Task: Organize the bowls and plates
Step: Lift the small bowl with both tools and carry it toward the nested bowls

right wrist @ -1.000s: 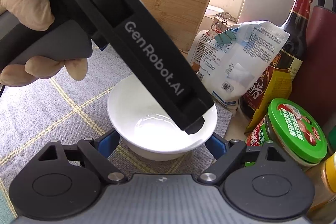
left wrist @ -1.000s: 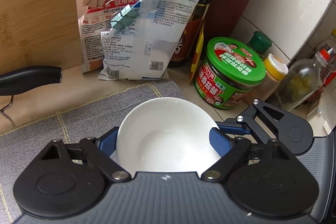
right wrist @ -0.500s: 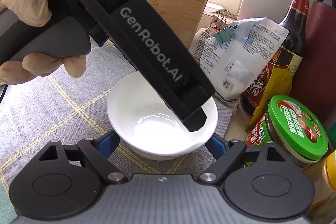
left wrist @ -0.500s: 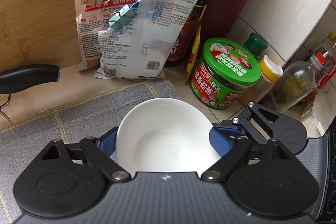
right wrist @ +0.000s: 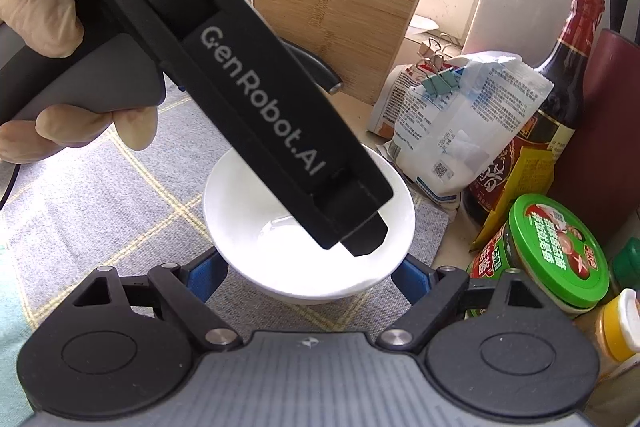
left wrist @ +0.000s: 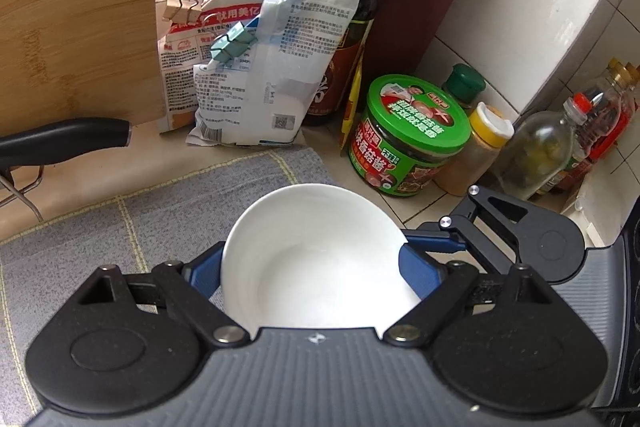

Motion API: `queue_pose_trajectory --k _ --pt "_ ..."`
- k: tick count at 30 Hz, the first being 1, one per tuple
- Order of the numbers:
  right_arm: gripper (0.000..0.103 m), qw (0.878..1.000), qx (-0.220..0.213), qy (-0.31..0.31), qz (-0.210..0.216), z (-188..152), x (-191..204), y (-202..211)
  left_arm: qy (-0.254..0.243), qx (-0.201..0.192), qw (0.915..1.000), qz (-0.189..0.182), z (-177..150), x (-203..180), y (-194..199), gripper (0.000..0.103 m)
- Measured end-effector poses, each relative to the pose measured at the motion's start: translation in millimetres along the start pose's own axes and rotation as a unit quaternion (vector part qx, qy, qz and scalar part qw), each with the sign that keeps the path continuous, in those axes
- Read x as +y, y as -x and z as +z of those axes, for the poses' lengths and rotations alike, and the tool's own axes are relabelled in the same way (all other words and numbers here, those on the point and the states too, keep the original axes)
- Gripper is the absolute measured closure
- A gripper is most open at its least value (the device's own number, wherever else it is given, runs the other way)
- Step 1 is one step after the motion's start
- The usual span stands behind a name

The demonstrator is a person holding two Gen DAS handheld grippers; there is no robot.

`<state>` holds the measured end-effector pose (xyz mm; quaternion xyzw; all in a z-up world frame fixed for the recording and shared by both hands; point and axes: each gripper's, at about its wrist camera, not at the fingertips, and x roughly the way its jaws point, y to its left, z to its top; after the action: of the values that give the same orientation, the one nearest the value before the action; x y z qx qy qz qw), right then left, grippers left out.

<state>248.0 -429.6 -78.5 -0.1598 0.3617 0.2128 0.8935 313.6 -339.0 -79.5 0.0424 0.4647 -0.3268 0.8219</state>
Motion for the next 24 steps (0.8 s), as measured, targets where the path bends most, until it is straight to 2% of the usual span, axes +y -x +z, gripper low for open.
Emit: queue_pose_trajectory --k 24 --pt "0.012 0.999 0.001 0.013 0.052 36.3 74.7 28.0 0.029 -0.023 0.9989 0.029 -53.8 24.1 89.6 0.014"
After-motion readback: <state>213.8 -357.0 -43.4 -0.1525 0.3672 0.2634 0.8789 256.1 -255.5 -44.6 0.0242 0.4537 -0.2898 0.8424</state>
